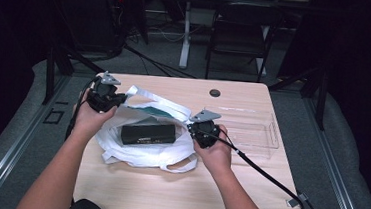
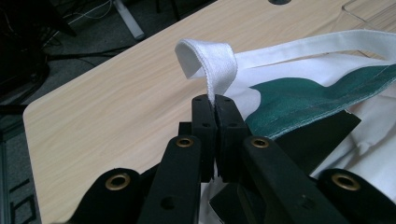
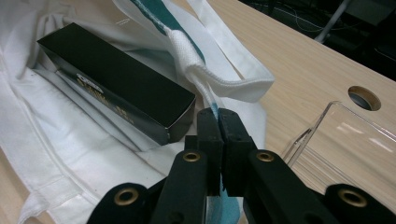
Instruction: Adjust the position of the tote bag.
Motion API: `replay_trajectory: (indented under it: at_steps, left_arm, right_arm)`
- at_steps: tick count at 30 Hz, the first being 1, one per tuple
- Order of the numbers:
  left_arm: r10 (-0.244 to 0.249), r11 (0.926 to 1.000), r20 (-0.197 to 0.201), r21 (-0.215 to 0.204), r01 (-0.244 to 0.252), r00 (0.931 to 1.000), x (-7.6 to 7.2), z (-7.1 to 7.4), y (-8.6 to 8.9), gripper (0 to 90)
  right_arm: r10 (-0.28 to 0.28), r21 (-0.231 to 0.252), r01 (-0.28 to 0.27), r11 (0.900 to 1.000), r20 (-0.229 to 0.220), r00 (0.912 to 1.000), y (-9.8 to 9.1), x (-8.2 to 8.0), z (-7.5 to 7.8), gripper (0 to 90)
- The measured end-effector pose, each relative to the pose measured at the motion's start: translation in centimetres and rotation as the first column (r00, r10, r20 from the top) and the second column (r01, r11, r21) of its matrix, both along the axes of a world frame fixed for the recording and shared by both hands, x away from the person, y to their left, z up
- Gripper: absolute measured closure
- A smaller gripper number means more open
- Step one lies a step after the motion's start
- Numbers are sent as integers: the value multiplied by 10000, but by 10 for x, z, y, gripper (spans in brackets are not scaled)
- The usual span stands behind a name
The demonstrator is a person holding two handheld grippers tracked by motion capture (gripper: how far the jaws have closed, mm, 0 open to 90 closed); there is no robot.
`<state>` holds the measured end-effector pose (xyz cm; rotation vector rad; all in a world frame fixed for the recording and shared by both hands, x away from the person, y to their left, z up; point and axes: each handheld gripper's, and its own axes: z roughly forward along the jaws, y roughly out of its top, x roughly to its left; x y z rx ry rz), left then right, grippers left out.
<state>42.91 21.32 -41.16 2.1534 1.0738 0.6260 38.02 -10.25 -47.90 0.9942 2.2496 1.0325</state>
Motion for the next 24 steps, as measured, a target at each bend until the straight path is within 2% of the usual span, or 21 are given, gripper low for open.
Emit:
replay_trajectory:
  at_steps: [3, 10, 17, 18, 24]
  left_arm:
    - [35, 10000, 71, 35, -35, 10000, 3, 0, -1, 884]
    - [161, 9996, -191, 222, -156, 9997, 17, 0, -7, 884]
    - [246, 9992, -264, 324, -238, 9993, 23, -2, -10, 884]
    - [292, 9992, -317, 300, -282, 9991, 25, -3, -10, 884]
    - [342, 9991, -392, 278, -331, 9986, 28, -5, -10, 884]
  right_arm:
    - [-39, 16, 39, 10000, -3, 10000, 0, 2, 0, 890]
    - [-103, -23, 102, 9999, -31, 9999, 0, 6, -2, 889]
    - [-47, -25, 47, 10000, -71, 10000, 0, 5, -4, 876]
    - [40, 24, -40, 10000, -71, 10000, 1, 4, -4, 843]
    - [253, 106, -254, 9996, 104, 9996, -2, -1, 5, 780]
